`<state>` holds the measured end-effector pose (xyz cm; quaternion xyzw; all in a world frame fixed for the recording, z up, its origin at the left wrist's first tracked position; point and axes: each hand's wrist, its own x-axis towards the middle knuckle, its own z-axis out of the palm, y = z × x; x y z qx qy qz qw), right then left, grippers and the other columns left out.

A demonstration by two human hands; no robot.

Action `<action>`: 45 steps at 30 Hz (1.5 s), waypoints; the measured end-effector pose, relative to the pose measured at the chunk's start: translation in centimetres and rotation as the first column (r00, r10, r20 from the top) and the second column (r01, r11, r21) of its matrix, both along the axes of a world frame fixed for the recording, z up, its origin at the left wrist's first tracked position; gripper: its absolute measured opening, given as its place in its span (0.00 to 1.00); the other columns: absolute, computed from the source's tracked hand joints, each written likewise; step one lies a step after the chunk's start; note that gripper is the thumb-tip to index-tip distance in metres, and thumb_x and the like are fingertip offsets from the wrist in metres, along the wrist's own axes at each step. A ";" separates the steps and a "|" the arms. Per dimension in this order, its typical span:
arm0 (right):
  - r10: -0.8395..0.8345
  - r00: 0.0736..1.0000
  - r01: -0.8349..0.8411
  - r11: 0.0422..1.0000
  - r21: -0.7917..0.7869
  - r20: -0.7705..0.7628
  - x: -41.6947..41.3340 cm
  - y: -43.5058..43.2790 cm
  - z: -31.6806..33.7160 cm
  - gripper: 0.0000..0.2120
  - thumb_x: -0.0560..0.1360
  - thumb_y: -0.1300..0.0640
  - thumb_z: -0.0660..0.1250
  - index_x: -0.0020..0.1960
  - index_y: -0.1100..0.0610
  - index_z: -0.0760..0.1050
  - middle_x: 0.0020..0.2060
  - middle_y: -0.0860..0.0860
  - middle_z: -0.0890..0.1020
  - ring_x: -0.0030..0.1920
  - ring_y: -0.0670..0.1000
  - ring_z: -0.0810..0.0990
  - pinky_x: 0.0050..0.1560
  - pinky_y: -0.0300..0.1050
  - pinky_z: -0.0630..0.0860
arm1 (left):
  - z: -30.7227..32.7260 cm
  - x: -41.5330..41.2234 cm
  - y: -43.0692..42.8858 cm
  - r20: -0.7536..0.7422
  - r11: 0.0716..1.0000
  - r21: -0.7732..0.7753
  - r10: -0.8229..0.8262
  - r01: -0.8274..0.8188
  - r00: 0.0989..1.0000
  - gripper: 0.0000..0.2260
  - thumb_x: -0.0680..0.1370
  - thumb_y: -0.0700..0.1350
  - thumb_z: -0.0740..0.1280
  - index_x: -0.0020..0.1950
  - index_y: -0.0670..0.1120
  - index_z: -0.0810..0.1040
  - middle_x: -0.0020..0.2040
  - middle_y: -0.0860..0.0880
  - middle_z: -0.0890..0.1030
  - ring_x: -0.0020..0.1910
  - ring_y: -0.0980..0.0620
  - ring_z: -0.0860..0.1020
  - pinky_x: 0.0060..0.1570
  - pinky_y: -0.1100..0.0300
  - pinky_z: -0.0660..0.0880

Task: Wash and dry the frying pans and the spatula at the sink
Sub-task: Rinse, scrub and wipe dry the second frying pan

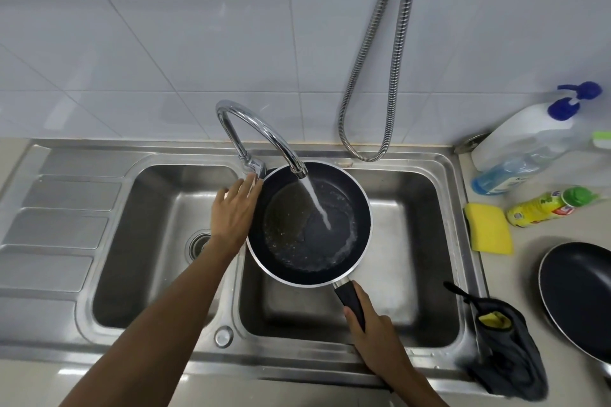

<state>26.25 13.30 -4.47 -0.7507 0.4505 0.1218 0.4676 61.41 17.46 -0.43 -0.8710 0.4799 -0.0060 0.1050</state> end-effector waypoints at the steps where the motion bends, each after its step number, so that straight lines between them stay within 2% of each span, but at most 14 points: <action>1: 0.000 1.000 0.000 1.000 0.001 0.008 0.0 0.0 0.0 0.29 0.82 0.37 0.54 0.80 0.38 0.49 0.52 0.47 0.83 0.42 0.48 0.82 0.50 0.36 0.78 | 0.4 0.3 0.1 0.037 1.000 -0.019 -0.009 0.010 0.999 0.31 0.76 0.40 0.72 0.78 0.47 0.66 0.76 0.45 0.71 0.70 0.43 0.74 0.61 0.48 0.73; 6: -0.003 0.998 0.004 1.000 -0.018 0.055 -0.4 0.0 -1.4 0.35 0.74 0.27 0.47 0.79 0.35 0.50 0.48 0.46 0.84 0.39 0.48 0.82 0.50 0.42 0.82 | 2.8 2.7 0.6 0.142 0.970 -0.208 -0.094 0.123 0.985 0.23 0.75 0.44 0.74 0.69 0.47 0.75 0.63 0.46 0.79 0.56 0.42 0.79 0.49 0.48 0.75; 11: 0.007 1.000 -0.007 1.000 -0.015 0.024 -0.2 0.1 -1.4 0.33 0.76 0.32 0.50 0.78 0.37 0.49 0.52 0.44 0.84 0.41 0.47 0.83 0.52 0.38 0.81 | 6.3 5.3 -4.1 0.082 0.955 -0.296 0.021 0.004 0.996 0.07 0.78 0.49 0.72 0.48 0.46 0.81 0.41 0.46 0.84 0.34 0.41 0.83 0.30 0.54 0.76; 14: 0.000 1.000 0.001 0.999 -0.036 0.025 -0.3 0.1 -1.8 0.33 0.76 0.33 0.51 0.79 0.38 0.50 0.50 0.46 0.84 0.40 0.48 0.83 0.50 0.39 0.81 | 7.3 5.2 -6.3 0.015 0.966 -0.252 0.063 -0.057 0.998 0.08 0.77 0.48 0.73 0.47 0.43 0.81 0.38 0.41 0.84 0.35 0.36 0.84 0.34 0.53 0.73; 16: 0.003 1.000 -0.001 0.999 -0.041 0.031 -0.6 0.2 -2.3 0.32 0.77 0.32 0.51 0.79 0.36 0.50 0.49 0.47 0.84 0.41 0.49 0.83 0.50 0.43 0.82 | 6.9 4.7 -5.5 -0.053 0.939 -0.275 0.197 -0.204 0.979 0.13 0.79 0.55 0.69 0.51 0.45 0.81 0.41 0.42 0.85 0.39 0.36 0.84 0.37 0.53 0.72; 20: -0.012 0.999 0.013 0.999 -0.030 0.046 -0.9 0.3 -2.6 0.29 0.79 0.32 0.51 0.78 0.32 0.49 0.48 0.50 0.85 0.41 0.51 0.83 0.50 0.49 0.82 | 5.1 -1.1 -2.1 -0.410 0.782 -0.341 0.375 -0.521 0.831 0.16 0.79 0.60 0.67 0.60 0.51 0.76 0.48 0.51 0.87 0.48 0.42 0.85 0.46 0.49 0.79; 23: -0.025 0.998 0.028 0.998 -0.050 0.064 -1.1 0.4 -2.9 0.28 0.81 0.35 0.54 0.78 0.32 0.49 0.48 0.55 0.84 0.43 0.54 0.82 0.51 0.53 0.80 | 2.3 -9.9 1.1 -0.511 0.813 -0.238 0.360 -0.531 0.781 0.14 0.78 0.62 0.67 0.54 0.53 0.78 0.42 0.53 0.86 0.44 0.46 0.84 0.41 0.55 0.76; 28: -0.050 0.997 0.054 0.996 -0.072 0.060 -0.9 0.5 -2.1 0.24 0.82 0.36 0.50 0.77 0.32 0.51 0.52 0.57 0.84 0.52 0.60 0.80 0.53 0.52 0.77 | 0.4 -22.5 4.5 -0.761 0.739 0.033 0.456 -0.673 0.463 0.17 0.80 0.63 0.63 0.43 0.51 0.78 0.34 0.56 0.77 0.33 0.60 0.74 0.33 0.66 0.65; 32: -0.059 0.983 0.072 0.995 -0.064 0.176 -1.0 0.4 -1.2 0.11 0.85 0.47 0.50 0.66 0.38 0.62 0.43 0.52 0.84 0.40 0.55 0.83 0.44 0.57 0.80 | -1.6 -25.3 2.5 -0.933 0.652 0.151 0.343 -0.743 0.111 0.18 0.81 0.61 0.64 0.44 0.47 0.79 0.38 0.54 0.80 0.40 0.55 0.78 0.46 0.61 0.70; 34: -0.054 0.978 0.066 0.996 -0.055 0.202 -1.2 0.4 -0.8 0.08 0.85 0.52 0.51 0.61 0.39 0.61 0.41 0.51 0.83 0.37 0.51 0.82 0.41 0.56 0.80 | -2.5 -25.9 1.0 -0.949 0.593 0.283 0.286 -0.754 -0.132 0.16 0.81 0.60 0.66 0.44 0.48 0.81 0.42 0.51 0.84 0.44 0.53 0.82 0.51 0.58 0.76; 36: -0.066 0.974 0.075 0.997 -0.034 0.217 -1.3 0.4 -0.4 0.06 0.85 0.53 0.51 0.58 0.42 0.60 0.40 0.52 0.82 0.37 0.52 0.81 0.39 0.56 0.80 | -3.8 -26.7 -0.2 -0.889 0.435 0.454 0.167 -0.778 -0.426 0.18 0.78 0.59 0.71 0.48 0.44 0.84 0.46 0.43 0.87 0.48 0.46 0.85 0.56 0.50 0.81; 37: -0.084 0.971 0.091 0.996 -0.020 0.224 -1.3 0.4 -0.2 0.03 0.85 0.52 0.52 0.57 0.43 0.60 0.40 0.53 0.82 0.37 0.53 0.82 0.39 0.57 0.79 | -4.2 -27.1 -0.6 -0.857 0.364 0.506 0.115 -0.782 -0.502 0.19 0.77 0.58 0.72 0.50 0.41 0.85 0.47 0.41 0.87 0.48 0.44 0.85 0.55 0.49 0.82; 40: -0.112 0.964 0.119 0.993 -0.015 0.242 -1.4 0.3 0.4 0.04 0.83 0.46 0.53 0.55 0.44 0.60 0.41 0.55 0.83 0.39 0.58 0.82 0.42 0.61 0.80 | -4.9 -28.2 -1.5 -0.874 0.262 0.481 0.067 -0.836 -0.482 0.16 0.79 0.52 0.70 0.47 0.39 0.82 0.43 0.40 0.85 0.43 0.44 0.84 0.46 0.55 0.82; 45: -0.002 0.990 0.026 0.985 -0.168 0.138 -2.1 -1.7 2.1 0.10 0.83 0.46 0.57 0.61 0.44 0.59 0.47 0.52 0.83 0.45 0.56 0.82 0.47 0.55 0.80 | -5.1 -29.1 -1.6 -0.933 0.224 0.359 0.051 -0.906 -0.357 0.16 0.81 0.52 0.69 0.46 0.38 0.81 0.36 0.44 0.83 0.37 0.46 0.82 0.39 0.55 0.79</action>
